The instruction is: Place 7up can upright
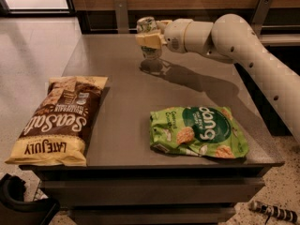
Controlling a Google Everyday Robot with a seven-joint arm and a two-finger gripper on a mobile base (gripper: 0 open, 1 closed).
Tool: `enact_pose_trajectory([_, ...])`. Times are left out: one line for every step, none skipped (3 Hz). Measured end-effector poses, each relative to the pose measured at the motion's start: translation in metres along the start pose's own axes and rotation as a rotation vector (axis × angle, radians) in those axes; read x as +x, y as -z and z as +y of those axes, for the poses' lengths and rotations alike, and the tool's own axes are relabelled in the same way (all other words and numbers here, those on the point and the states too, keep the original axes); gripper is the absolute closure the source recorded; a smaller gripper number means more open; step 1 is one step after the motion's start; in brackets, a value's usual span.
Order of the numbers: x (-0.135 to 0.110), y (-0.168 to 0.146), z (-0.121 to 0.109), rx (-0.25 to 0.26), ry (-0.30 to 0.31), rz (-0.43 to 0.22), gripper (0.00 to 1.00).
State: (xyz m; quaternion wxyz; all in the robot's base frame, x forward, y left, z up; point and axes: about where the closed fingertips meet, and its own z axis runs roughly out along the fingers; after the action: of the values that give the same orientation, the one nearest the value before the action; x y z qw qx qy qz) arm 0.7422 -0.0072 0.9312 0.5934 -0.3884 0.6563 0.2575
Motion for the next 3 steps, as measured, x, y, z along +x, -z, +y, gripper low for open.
enact_pose_trajectory([0.009, -0.005, 0.0, -0.02, 0.026, -0.016, 1.0])
enact_pose_trajectory([0.012, -0.01, 0.0, -0.035, 0.026, -0.024, 1.0])
enact_pose_trajectory([0.018, -0.016, 0.0, -0.06, 0.001, -0.027, 1.0])
